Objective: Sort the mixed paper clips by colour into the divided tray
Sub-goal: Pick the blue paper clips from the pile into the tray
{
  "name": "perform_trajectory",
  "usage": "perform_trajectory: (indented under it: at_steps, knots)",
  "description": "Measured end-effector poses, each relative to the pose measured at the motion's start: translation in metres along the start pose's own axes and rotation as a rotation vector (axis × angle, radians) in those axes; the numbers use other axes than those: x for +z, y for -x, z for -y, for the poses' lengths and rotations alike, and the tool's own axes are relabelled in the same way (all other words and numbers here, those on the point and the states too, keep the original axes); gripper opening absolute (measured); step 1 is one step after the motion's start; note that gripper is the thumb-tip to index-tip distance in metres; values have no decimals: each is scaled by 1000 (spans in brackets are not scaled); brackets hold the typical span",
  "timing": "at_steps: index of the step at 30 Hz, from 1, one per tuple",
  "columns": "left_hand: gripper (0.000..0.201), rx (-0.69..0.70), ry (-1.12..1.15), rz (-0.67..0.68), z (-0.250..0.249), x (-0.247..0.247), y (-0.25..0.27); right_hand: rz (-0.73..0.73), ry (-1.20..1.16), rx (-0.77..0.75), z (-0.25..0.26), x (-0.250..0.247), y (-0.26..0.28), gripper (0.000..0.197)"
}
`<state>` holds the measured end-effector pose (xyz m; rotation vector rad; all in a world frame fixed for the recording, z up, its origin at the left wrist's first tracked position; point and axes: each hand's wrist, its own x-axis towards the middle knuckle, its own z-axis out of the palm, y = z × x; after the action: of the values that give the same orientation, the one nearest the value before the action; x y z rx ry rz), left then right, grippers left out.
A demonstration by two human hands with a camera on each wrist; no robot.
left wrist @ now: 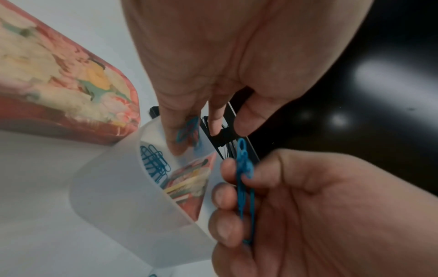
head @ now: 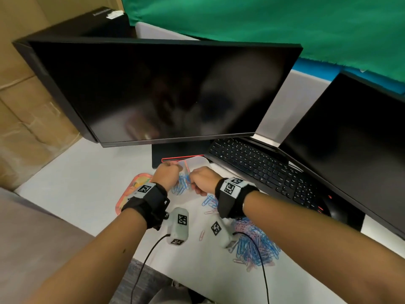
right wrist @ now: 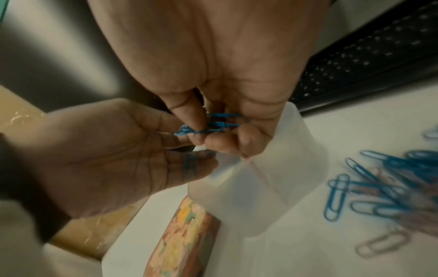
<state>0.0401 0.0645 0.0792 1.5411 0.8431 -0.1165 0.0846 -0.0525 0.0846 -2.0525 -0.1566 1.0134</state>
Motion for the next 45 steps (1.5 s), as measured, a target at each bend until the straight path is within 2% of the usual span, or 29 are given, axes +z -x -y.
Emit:
perform_trajectory:
  at_steps: [7, 12, 15, 19, 22, 24, 26, 29, 32, 36, 41, 45]
  knots:
    - [15, 56, 31, -114, 0, -2, -3, -26, 316, 19, 22, 7, -22, 30]
    - [11, 129, -59, -116, 8, -10, -4, -13, 355, -9, 27, 9, -26, 28]
    - [14, 224, -141, -102, 11, -8, -1, -40, 322, -86, 23, 0, -18, 28]
    - [16, 438, -344, 24, 10, 6, 15, -160, 136, -136, -1, -26, 5, 27]
    - [18, 512, -503, 174, 18, 23, 24, -241, 207, -137, -40, -45, 24, 23]
    - [20, 521, -616, 268, 28, 35, 25, -258, 325, -129, -69, -52, 38, 20]
    - [19, 514, -743, 327, 39, 46, 26, -213, 409, -95, -95, -50, 51, 19]
    - [21, 503, -909, 319, 54, 62, 18, -140, 496, -66, -125, -35, 60, 22]
    - [31, 518, -1141, 310, 63, 76, 8, -98, 573, -61, -141, -15, 66, 17]
    - [30, 525, -1404, 297, 69, 86, 4, -77, 721, -163, -154, 6, 70, 30]
    - [28, 485, -1445, 259, 75, 87, 4, -144, 734, -199, -160, 13, 67, 21]
    - [29, 427, -1350, 253, 79, 80, 3, -190, 572, -204, -164, 8, 67, 9]
